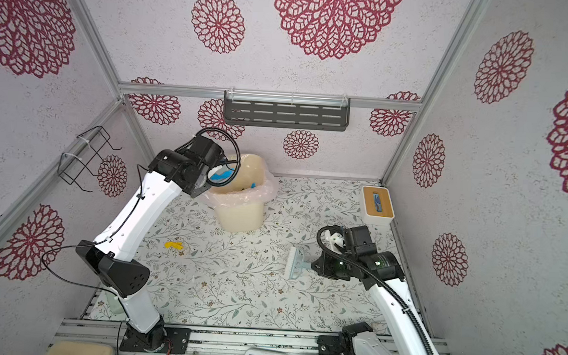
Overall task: Sweep away the paper scraps from the table
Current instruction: 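Tip the teal dustpan over the bin with the left gripper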
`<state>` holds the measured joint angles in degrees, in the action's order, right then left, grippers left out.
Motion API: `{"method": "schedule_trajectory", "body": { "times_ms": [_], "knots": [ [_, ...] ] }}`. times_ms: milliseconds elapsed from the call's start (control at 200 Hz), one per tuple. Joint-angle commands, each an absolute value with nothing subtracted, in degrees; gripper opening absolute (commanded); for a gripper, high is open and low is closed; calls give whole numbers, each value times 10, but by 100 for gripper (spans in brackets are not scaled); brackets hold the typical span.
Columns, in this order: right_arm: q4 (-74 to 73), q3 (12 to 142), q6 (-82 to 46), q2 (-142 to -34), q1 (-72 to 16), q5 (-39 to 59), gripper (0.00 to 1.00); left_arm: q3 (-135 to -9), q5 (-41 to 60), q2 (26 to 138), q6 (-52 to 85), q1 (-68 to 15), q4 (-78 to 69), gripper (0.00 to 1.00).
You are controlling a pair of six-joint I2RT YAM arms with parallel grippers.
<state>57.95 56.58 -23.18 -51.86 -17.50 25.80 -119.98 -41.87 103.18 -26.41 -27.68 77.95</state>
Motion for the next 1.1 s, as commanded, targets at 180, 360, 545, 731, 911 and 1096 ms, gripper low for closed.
{"method": "schedule_trajectory", "body": {
  "times_ms": [180,360,545,731,911,1096],
  "knots": [
    [590,559,-252,-484,-172,265,0,-1173,-535,1015,-390,-315,673,0],
    [596,565,-254,-476,-172,262,0,-1142,-577,1001,-465,-330,632,0],
    [600,578,-251,-483,-172,261,0,-1121,-593,986,-528,-332,580,0],
    [598,583,-253,-486,-172,264,0,-1110,-600,977,-560,-335,548,0],
    [598,588,-254,-489,-172,266,0,-1094,-600,973,-566,-336,538,0],
    [599,589,-256,-486,-172,262,0,-1093,-605,970,-556,-335,543,0]
  ]
}}
